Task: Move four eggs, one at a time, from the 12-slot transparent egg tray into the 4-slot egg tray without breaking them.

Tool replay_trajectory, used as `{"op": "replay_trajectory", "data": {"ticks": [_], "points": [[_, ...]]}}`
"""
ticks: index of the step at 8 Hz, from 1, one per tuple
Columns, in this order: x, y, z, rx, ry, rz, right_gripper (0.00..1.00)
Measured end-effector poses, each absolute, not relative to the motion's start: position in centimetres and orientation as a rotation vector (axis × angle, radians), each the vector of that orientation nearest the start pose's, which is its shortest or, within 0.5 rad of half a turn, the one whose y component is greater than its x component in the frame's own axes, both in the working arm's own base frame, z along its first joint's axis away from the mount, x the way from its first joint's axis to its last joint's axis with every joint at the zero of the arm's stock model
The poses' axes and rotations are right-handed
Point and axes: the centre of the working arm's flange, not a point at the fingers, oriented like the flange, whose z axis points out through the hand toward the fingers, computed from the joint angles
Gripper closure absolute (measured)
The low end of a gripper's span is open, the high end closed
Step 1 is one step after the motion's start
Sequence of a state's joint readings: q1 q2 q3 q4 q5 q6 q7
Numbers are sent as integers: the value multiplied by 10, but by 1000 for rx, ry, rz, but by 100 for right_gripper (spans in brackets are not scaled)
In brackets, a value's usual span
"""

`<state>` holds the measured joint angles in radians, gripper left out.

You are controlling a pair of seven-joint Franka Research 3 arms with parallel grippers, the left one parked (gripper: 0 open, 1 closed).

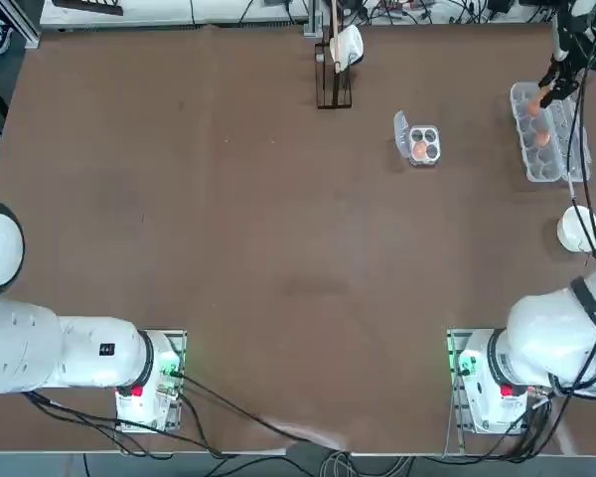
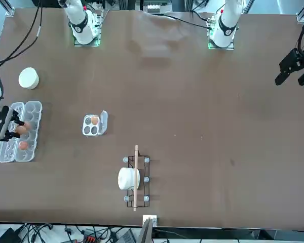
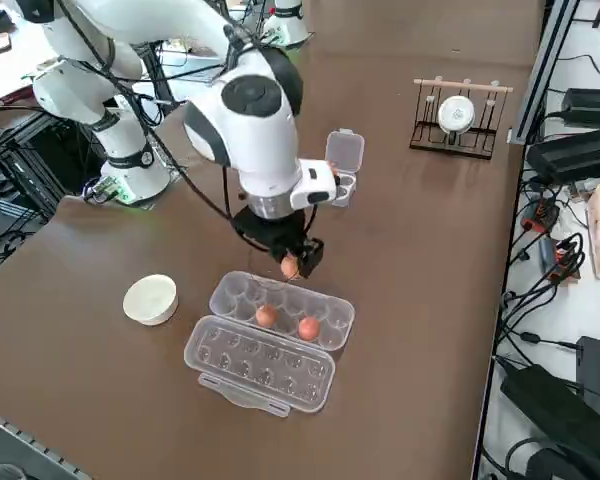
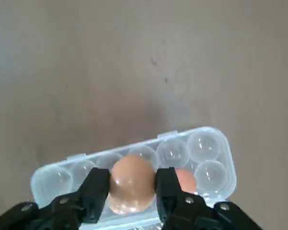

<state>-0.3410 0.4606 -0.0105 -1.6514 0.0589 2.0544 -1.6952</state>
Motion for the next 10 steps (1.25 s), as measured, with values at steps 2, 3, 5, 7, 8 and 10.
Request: {"op": "replay_trajectory", "data": {"ticks": [2,3,5,7,8,10], "points": [[634,-184,353,-2484,-1746,29,44],[638,-156,357,-2522,-1668,56,44],[645,-92,367,-2618,-1503,101,44],[644,-20,378,-2726,-1312,146,44],[642,11,383,-2773,-1224,162,44],[637,60,383,-2854,-1061,190,44]]}}
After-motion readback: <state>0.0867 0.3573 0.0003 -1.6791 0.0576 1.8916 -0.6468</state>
